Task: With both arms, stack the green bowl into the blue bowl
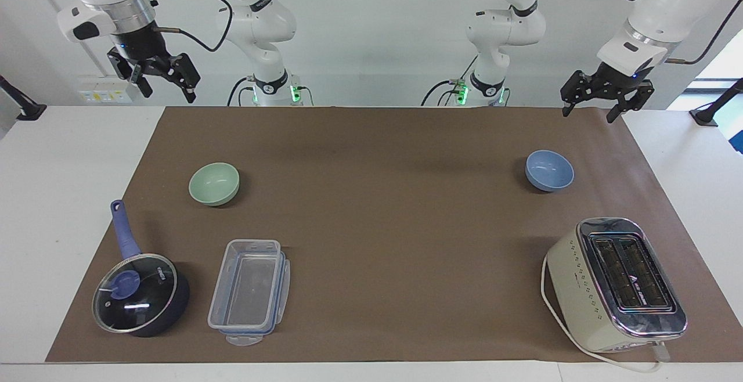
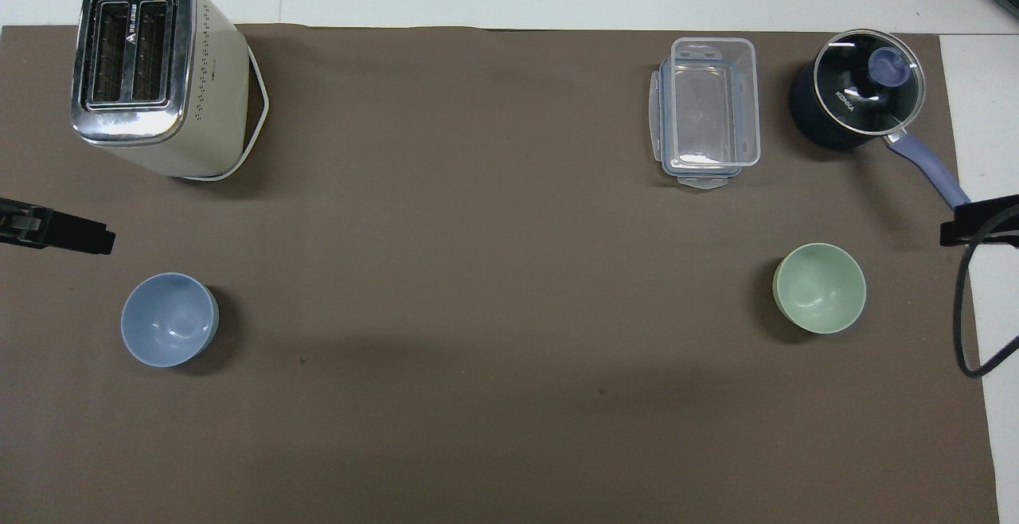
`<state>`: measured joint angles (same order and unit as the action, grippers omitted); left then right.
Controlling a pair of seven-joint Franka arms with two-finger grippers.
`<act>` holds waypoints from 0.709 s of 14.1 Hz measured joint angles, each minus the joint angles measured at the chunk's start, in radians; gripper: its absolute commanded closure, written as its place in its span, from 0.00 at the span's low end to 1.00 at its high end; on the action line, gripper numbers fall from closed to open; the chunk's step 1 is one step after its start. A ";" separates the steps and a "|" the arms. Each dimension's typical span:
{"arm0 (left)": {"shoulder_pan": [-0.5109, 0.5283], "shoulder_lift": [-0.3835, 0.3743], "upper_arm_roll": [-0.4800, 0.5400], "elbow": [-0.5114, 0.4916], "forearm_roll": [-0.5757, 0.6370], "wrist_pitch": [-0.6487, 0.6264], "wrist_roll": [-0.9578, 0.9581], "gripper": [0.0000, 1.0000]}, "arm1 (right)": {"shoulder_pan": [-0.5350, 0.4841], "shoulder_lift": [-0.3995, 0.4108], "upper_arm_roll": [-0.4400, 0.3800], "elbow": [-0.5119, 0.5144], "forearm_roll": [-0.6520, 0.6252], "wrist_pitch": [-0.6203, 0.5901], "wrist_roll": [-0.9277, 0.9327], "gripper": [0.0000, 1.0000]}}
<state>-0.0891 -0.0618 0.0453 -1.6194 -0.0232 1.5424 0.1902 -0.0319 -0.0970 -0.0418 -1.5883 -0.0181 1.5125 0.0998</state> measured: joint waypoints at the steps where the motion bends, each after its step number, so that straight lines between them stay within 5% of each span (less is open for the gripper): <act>1: 0.000 0.000 0.000 0.000 0.000 0.000 0.000 0.00 | 0.000 0.000 0.000 0.000 0.000 0.000 0.000 0.00; 10: 0.000 -0.007 0.000 0.005 0.000 0.000 0.000 0.00 | 0.000 0.000 0.000 0.000 0.000 0.000 0.000 0.00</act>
<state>-0.0893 -0.0690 0.0448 -1.6145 -0.0232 1.5424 0.1902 -0.0319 -0.0970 -0.0418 -1.5883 -0.0182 1.5125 0.0998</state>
